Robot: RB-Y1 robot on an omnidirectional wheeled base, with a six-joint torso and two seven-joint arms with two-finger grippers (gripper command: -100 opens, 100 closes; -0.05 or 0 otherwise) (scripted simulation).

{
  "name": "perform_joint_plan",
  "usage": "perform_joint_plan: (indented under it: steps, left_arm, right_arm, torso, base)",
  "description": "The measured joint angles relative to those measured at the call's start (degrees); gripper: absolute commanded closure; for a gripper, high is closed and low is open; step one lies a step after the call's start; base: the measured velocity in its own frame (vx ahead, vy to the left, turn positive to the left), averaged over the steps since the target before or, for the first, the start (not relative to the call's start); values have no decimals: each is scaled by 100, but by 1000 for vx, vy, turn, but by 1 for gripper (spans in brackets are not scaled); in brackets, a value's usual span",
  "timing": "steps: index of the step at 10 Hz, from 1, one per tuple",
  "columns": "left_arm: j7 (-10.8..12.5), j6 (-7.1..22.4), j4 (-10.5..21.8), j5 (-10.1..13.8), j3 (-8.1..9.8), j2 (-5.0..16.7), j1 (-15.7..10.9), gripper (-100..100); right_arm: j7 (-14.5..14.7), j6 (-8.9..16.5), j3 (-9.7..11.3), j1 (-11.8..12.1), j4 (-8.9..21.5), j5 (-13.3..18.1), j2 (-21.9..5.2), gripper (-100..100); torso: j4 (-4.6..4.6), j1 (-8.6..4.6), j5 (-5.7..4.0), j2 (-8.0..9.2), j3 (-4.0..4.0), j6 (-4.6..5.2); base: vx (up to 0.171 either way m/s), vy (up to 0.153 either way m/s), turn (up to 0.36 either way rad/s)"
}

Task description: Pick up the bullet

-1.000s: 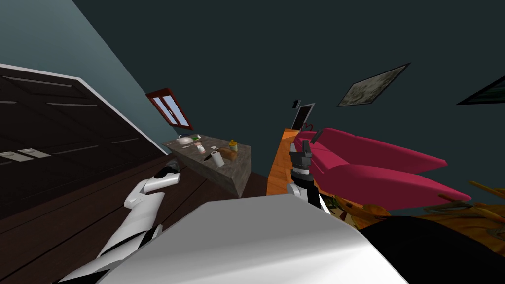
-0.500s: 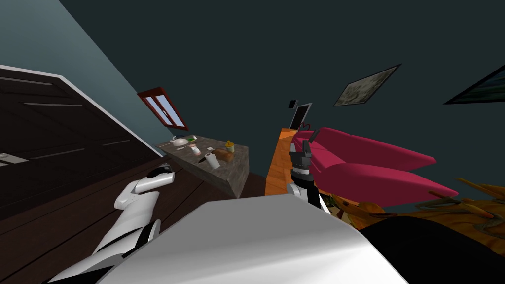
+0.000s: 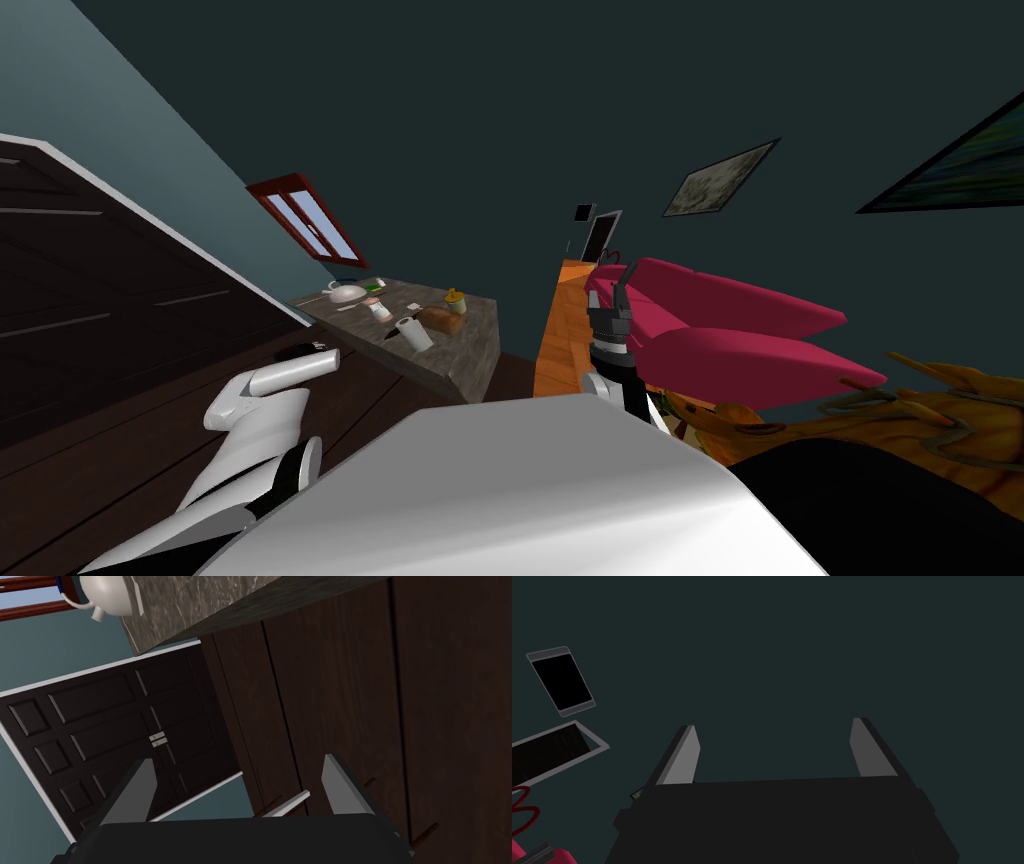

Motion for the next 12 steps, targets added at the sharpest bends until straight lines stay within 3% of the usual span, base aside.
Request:
perform_joint_plan:
  steps: [1,2,12]
  left_arm:
    - [4,71,105,-3,12,35,-57,-100]
    - [8,177,324,22,124,126,-140,-100]
    - [75,1610,1234,138,1036,585,-540,-100]
  right_arm:
    - [0,0,0,0,0,0,0,0]
    - [0,0,0,0,0,0,0,0]
    - [0,0,-1,0,0,0,-1,0]
  torso:
    - [1,14,3,7,4,-2]
    - [1,16,4,4,3,0]
    - [-1,22,5,-1,-1,-1]
  base:
    - [76,-23,-96]
    - [71,-32,-70]
    - [102,-27,-107]
